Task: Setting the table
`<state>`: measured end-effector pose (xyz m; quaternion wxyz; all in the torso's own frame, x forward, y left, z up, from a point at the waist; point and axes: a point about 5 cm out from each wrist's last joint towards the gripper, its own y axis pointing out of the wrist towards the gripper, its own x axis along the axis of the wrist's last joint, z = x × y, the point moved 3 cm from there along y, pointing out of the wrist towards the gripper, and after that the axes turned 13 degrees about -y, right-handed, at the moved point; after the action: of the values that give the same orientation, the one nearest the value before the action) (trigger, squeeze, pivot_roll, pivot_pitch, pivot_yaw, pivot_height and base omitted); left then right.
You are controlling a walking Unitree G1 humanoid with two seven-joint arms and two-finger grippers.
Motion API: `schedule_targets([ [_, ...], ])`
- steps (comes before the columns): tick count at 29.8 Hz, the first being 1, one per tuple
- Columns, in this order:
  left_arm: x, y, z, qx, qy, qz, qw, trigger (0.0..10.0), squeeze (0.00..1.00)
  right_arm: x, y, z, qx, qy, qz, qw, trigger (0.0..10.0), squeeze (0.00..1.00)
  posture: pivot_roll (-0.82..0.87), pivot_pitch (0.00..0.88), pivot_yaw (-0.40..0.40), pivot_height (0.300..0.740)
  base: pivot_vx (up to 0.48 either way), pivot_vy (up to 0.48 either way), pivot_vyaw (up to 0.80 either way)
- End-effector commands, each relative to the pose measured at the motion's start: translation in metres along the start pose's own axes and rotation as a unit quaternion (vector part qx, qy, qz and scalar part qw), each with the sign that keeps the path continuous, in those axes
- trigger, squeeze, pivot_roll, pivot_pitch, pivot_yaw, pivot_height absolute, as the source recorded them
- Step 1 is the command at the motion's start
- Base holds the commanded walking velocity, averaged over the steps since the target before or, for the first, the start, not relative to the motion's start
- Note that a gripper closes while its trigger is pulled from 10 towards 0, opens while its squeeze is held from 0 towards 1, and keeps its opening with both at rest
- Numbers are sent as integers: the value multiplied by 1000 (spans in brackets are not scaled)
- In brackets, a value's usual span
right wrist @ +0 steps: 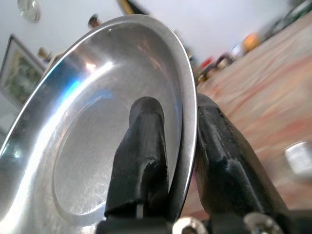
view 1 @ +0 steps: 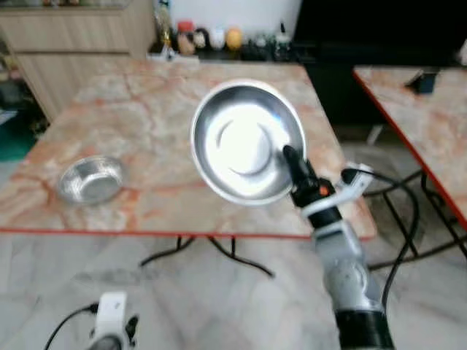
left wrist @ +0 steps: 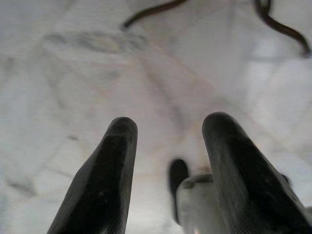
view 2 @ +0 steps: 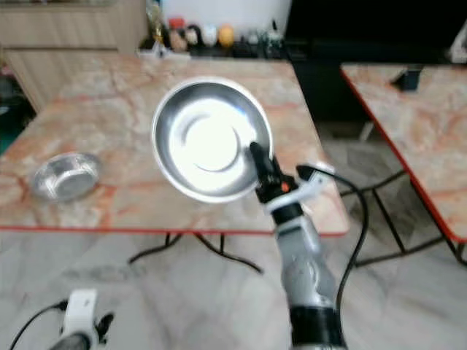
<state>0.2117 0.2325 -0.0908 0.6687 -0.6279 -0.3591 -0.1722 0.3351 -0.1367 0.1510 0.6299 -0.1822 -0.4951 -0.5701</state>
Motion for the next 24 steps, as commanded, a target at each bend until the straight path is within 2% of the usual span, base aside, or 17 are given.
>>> schedule_targets([
  [1,0,-1,9,10,6,6,1000,10000,0,3,8,12,12,3,-11,1000,10000,0,-43,0,-23,740,0,-382,0],
  [4,0,0,8,9,6,7,1000,10000,0,5,8,2,-15,2,-16,1000,10000,0,-46,0,-20,740,0,-381,0],
  [24,2,0,4,2,11,4,1000,10000,0,8,9,-4,-29,-6,-18,999,10000,0,-51,0,-17,740,0,-379,0],
])
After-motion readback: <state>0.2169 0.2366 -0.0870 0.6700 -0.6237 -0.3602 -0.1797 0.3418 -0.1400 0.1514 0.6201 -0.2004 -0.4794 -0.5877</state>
